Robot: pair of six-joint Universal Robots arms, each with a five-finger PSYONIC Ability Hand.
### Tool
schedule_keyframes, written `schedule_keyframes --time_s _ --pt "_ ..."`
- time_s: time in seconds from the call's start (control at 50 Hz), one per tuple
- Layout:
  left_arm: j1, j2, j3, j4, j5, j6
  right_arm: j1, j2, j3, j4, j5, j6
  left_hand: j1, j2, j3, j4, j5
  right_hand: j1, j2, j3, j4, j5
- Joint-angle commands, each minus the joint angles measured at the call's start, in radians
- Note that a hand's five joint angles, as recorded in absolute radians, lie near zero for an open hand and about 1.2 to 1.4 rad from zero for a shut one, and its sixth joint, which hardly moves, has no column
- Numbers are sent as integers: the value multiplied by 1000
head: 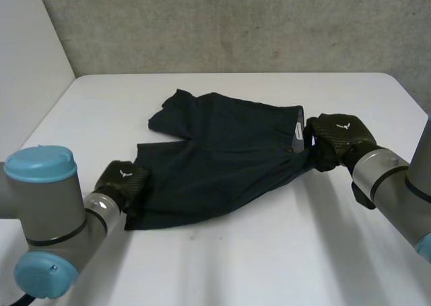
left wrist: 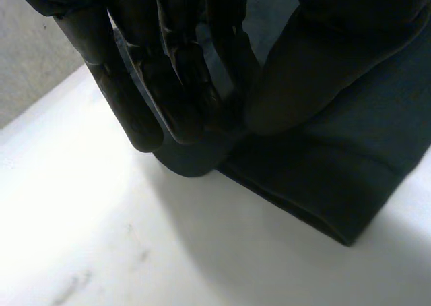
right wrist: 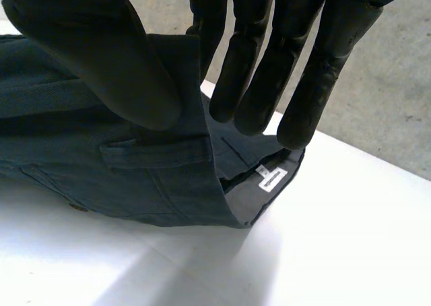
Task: Fold the shorts.
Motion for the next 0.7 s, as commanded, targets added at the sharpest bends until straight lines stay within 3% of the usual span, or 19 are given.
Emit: schedule_keyframes --time_s 0.02,0.04,0.08,0.12,0.2,0.28,0.38,0.5,0.7 --pt "4 174 -15 -4 7 38 -8 -48 2 27 -3 -34 220 151 159 146 166 431 227 214 208 250" --pt "3 184 -23 -4 13 38 -10 -49 7 27 -5 -36 -298 -367 -359 -372 -352 431 227 214 208 250" --pt "-7 188 -32 -1 15 43 -5 -49 10 27 -5 -36 -689 -758 -750 -763 -743 431 227 214 208 250" --pt "-7 183 -38 2 6 45 2 -46 11 27 0 -36 -927 -996 -988 -1001 -981 431 227 214 208 250" --pt "4 154 -70 -4 7 35 4 -33 21 27 3 -37 -864 -933 -925 -938 -918 431 227 214 208 250" --pt "3 166 -136 -4 20 37 2 -29 25 24 1 -39 -601 -669 -661 -674 -655 431 227 214 208 250" --pt "-8 201 -210 -14 64 29 -1 -29 28 19 1 -39 -427 -496 -488 -500 -481 431 227 214 208 250" --pt "13 175 -218 -14 130 18 2 -28 30 16 -2 -41 -427 -495 -487 -500 -481 431 227 214 208 250" --pt "45 51 -118 -14 126 22 2 -20 39 14 -2 -41 -450 -519 -511 -524 -504 431 227 214 208 250"
